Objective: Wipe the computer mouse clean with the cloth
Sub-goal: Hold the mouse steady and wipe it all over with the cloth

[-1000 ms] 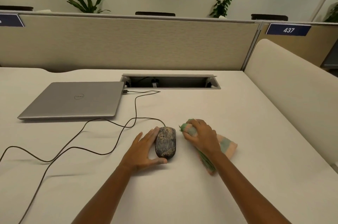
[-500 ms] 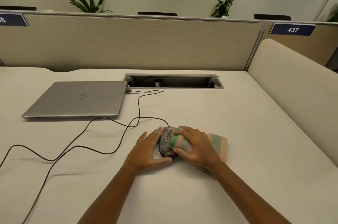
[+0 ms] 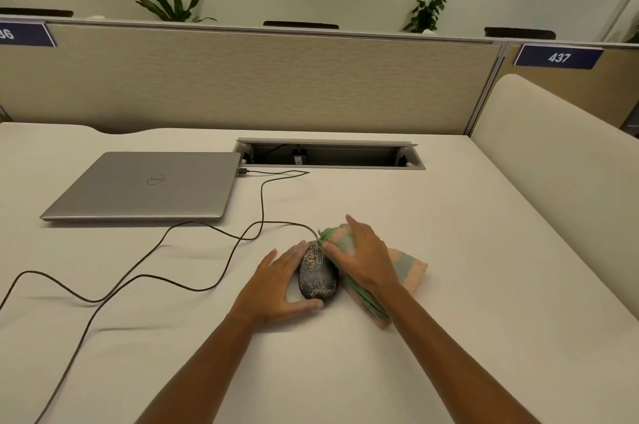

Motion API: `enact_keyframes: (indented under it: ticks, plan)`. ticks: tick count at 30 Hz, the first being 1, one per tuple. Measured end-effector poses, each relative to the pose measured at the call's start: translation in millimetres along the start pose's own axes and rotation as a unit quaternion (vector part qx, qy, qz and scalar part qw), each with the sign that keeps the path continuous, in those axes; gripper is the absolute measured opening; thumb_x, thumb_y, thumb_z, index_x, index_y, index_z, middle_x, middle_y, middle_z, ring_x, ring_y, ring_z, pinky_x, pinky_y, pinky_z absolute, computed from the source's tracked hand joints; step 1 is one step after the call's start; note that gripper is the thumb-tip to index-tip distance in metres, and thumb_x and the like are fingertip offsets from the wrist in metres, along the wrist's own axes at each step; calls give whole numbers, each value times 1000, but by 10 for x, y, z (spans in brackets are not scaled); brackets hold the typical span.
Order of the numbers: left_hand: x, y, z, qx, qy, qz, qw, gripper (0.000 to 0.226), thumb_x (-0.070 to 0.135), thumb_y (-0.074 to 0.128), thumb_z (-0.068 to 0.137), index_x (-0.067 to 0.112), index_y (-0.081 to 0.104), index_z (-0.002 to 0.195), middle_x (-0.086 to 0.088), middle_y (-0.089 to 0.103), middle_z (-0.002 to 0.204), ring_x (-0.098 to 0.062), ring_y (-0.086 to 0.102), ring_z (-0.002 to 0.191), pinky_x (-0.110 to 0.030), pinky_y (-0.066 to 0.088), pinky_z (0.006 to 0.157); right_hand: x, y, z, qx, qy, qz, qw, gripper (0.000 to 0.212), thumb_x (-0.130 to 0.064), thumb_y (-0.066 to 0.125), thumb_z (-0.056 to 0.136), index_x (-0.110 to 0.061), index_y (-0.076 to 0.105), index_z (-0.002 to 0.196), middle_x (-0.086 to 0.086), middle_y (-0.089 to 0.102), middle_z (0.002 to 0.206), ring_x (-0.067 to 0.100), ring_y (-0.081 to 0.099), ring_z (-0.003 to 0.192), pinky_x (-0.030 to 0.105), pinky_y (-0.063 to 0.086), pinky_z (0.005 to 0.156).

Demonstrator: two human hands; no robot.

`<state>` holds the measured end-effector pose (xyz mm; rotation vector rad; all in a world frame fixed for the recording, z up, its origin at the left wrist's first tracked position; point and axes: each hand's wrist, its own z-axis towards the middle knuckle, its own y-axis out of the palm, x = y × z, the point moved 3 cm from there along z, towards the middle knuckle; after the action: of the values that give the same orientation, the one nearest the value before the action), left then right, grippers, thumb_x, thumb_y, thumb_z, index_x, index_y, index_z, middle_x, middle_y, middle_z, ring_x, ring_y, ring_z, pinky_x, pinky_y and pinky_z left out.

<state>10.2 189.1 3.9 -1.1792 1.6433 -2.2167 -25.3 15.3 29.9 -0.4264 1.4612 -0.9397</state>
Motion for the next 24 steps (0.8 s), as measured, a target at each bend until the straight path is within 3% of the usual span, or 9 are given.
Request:
enact_keyframes:
  ticks: [4,8,10,12,15,17,21,24]
  plan:
    - [23,-8,-2,-1,1,1,1000,117,93,26,52,24,5,145,25,4,143,7,6,135,-21,-8,112,0,0,-238,-4,-139,-13,990,74,-68,38,76,-18,48,131,4,54,133,20,48,122,36,35,105]
    - [-27,34,8,-8,2,6,1000,115,91,26,54,23,3,145,16,10,150,7,6,134,-19,-9,111,88,-51,-455,24,-323,-70,944,59,-60,41,86,-21,48,129,10,53,134,20,46,120,27,33,99]
    - [-48,45,16,-9,7,10,1000,113,90,27,56,24,3,145,12,11,153,7,7,135,-18,-8,111,147,-43,-474,14,-356,-85,930,55,-58,45,86,-25,47,130,8,50,137,17,42,124,27,31,100]
    - [-37,33,15,-5,6,9,1000,114,90,26,55,25,4,145,17,11,150,7,7,134,-19,-7,111,154,-51,-407,-9,-320,-83,944,57,-64,44,83,-33,45,131,4,45,141,15,38,127,31,31,102]
    - [-9,14,11,3,-1,1,1000,115,92,28,54,25,5,145,21,11,146,7,8,134,-22,-6,112,122,-50,-237,-46,-171,-76,981,67,-74,37,70,-46,40,131,-1,36,147,16,31,133,41,24,107]
    - [-10,12,12,8,-3,-2,1000,114,91,30,55,25,8,145,17,14,150,6,10,135,-23,-4,113,113,-32,-125,-53,-78,-79,992,73,-78,26,65,-49,39,131,-2,39,145,16,33,133,43,23,107]
    - [-1,9,6,7,-6,-3,1000,116,92,28,54,24,6,146,13,13,152,2,11,137,-23,-5,113,93,16,71,-7,44,-93,995,70,-76,25,74,-40,40,132,1,51,134,24,44,122,46,30,100]
    - [-5,13,2,3,-8,-4,1000,116,91,29,54,25,5,146,13,13,153,2,10,139,-22,-6,113,17,59,42,16,47,-104,993,72,-74,19,76,-35,40,133,-2,51,135,23,45,121,44,28,99]
